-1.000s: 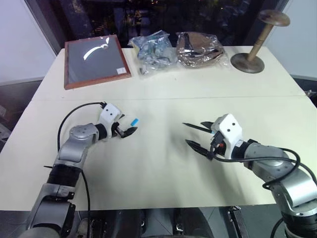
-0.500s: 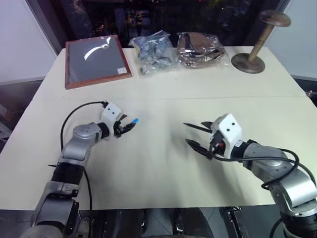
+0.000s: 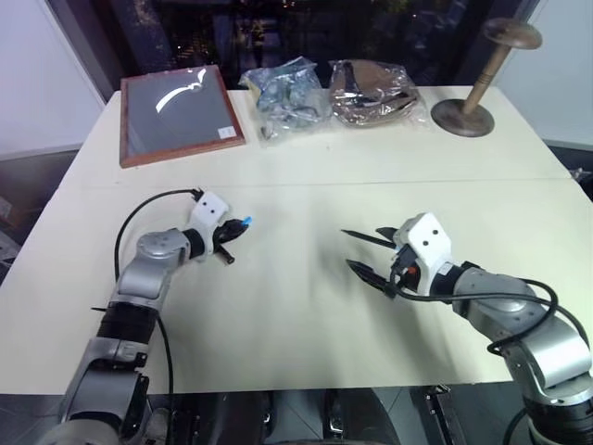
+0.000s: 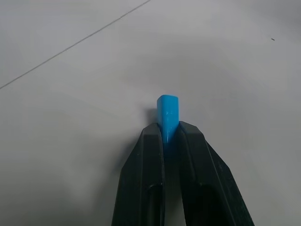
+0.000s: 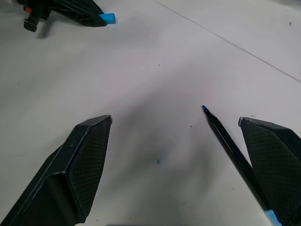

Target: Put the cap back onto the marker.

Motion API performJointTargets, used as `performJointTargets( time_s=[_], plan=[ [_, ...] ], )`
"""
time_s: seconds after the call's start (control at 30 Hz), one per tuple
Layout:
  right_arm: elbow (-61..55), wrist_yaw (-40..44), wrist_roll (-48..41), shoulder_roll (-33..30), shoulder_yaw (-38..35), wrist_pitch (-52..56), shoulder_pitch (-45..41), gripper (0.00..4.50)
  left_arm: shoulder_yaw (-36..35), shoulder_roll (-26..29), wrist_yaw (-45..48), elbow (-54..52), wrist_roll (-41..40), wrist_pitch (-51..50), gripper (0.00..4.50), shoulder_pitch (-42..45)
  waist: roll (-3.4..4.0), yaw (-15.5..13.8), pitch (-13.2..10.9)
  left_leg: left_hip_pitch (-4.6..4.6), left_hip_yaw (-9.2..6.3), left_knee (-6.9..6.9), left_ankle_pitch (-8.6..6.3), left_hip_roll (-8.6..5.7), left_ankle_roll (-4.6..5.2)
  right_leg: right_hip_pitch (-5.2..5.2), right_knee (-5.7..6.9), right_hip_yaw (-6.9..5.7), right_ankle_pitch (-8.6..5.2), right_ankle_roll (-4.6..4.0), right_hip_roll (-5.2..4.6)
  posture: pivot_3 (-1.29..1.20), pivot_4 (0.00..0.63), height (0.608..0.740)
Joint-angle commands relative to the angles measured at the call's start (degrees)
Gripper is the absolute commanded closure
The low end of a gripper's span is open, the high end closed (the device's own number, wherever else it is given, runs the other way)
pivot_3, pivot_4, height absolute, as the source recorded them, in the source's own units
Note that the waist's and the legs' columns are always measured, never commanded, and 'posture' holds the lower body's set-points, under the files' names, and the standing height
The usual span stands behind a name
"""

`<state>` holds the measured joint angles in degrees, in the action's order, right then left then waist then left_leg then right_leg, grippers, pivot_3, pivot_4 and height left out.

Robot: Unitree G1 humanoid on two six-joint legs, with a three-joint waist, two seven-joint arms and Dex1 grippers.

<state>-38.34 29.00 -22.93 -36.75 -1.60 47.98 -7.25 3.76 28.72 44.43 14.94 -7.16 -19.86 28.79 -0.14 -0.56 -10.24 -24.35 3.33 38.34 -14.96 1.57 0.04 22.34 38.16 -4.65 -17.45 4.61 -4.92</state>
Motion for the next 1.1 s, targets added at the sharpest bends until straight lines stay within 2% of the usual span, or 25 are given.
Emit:
performJointTargets(
  time_s=[0.03,0.3,0.53,0.77,1.1],
  plan=[
    [-0.16,1.61,-0.07,-1.08,-0.09,-1.79,-0.96,0.00,-0.86,3.43,5.60,-4.87,-2.43,0.76,4.43,-1.59,0.00,0.01,0.00,0.00,0.00,0.00,0.00,0.00,0.00,0.00,0.00,0.00,0.00,0.00,0.00,0.00,0.150,0.740],
    [12.40,7.90,2.70,-5.13,0.93,-7.74,-6.33,0.00,-3.91,10.05,15.57,-9.29,-8.35,1.58,4.43,-2.84,0.00,-0.08,0.00,0.00,0.00,0.02,0.02,-0.02,0.03,-0.03,-0.02,0.00,0.01,-0.01,-0.03,0.00,0.150,0.740],
    [32.83,15.59,7.66,-6.54,5.41,-16.10,-14.27,0.00,-4.95,13.06,19.54,-14.44,-10.35,2.53,4.43,-6.00,0.00,0.17,0.00,0.00,0.05,0.00,0.03,0.00,0.04,0.01,-0.02,0.00,0.01,-0.01,-0.02,0.00,0.150,0.740],
    [50.38,21.86,12.49,-5.87,8.80,-24.71,-20.45,0.00,-5.85,14.10,18.83,-19.88,-11.78,1.49,4.43,-8.68,0.01,0.11,0.00,0.00,0.12,0.00,0.03,0.01,0.04,0.03,-0.01,0.04,0.01,-0.01,-0.03,0.00,0.150,0.740],
    [56.72,26.22,14.95,-5.03,10.06,-28.77,-20.95,0.00,-7.37,14.62,15.89,-24.00,-12.67,0.16,4.43,-12.57,0.00,0.07,0.01,0.12,0.13,0.01,0.03,0.04,0.03,-0.07,0.01,0.04,0.03,-0.03,-0.05,0.00,0.150,0.740]
  ],
)
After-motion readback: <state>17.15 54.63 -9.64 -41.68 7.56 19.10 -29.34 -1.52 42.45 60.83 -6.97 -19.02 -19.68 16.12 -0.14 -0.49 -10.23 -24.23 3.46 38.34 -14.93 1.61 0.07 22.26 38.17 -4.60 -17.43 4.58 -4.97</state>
